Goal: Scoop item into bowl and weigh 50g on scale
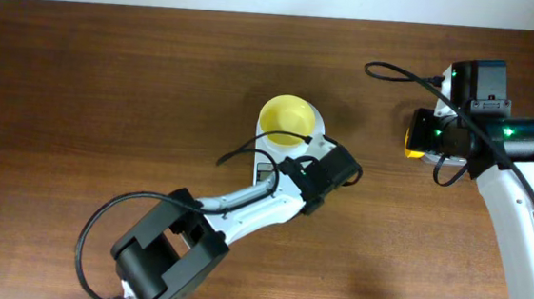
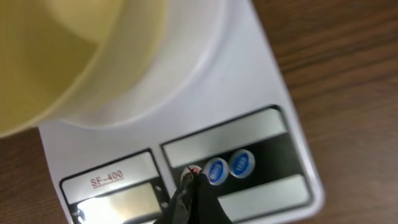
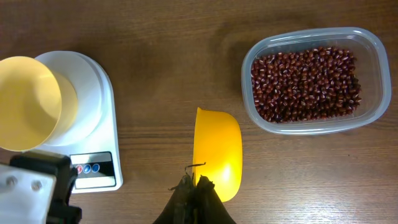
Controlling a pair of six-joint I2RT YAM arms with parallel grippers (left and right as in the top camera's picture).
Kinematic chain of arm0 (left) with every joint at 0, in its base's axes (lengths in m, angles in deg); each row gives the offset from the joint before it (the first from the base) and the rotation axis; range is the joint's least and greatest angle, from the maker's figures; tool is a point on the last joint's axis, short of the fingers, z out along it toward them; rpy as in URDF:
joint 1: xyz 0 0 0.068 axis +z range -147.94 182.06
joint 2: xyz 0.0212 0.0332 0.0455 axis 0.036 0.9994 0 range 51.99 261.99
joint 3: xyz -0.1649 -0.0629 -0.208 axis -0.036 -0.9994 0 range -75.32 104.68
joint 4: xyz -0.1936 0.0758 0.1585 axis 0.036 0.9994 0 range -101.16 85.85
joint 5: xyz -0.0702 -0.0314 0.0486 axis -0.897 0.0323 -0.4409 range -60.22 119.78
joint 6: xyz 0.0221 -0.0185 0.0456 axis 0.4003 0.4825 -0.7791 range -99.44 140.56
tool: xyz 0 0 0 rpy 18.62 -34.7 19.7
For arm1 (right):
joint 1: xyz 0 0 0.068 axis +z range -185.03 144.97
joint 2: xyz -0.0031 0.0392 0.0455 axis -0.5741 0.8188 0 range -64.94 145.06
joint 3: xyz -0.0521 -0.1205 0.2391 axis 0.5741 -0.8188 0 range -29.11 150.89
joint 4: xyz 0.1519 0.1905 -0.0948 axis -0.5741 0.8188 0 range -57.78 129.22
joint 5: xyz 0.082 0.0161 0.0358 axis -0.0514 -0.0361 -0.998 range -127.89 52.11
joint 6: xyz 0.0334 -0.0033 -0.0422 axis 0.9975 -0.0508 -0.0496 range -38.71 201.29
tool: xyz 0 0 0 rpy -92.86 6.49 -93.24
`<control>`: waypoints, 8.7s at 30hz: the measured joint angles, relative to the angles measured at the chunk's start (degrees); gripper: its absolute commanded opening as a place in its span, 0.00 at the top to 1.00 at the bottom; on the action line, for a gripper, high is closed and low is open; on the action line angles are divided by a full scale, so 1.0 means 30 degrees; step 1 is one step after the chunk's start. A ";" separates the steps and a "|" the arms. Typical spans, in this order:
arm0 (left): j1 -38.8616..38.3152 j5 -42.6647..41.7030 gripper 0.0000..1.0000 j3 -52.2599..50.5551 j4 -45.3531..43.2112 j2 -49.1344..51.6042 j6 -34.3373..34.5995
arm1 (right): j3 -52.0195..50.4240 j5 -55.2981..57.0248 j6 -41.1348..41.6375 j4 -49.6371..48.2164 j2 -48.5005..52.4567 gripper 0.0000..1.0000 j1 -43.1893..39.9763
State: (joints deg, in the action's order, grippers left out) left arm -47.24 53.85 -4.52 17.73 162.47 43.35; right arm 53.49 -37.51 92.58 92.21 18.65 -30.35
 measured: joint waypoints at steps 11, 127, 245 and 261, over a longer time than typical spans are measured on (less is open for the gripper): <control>0.0248 -0.0007 1.00 -0.0036 -0.0372 0.0423 0.0160 | 0.0000 0.0000 -0.0168 0.0000 0.0000 0.96 0.0000; 0.2572 -0.7395 0.01 -0.9595 -0.1253 -1.5467 -0.7533 | 0.0044 -0.0015 -0.3359 0.1224 0.0000 0.96 0.0000; 0.4459 -0.8546 0.01 -0.9770 -0.1719 -1.8608 -0.7249 | 0.0393 -2.6877 -0.5821 -0.0211 0.9340 0.96 -0.9384; 0.4459 -0.8539 0.01 -0.9770 -0.1705 -1.8608 -0.7249 | 0.0248 -2.5959 -0.0954 -0.6885 0.9340 0.96 -0.2237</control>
State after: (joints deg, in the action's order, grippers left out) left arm -33.86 28.24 -33.83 12.61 106.65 21.60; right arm 54.24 -115.39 89.72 71.56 46.67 -37.06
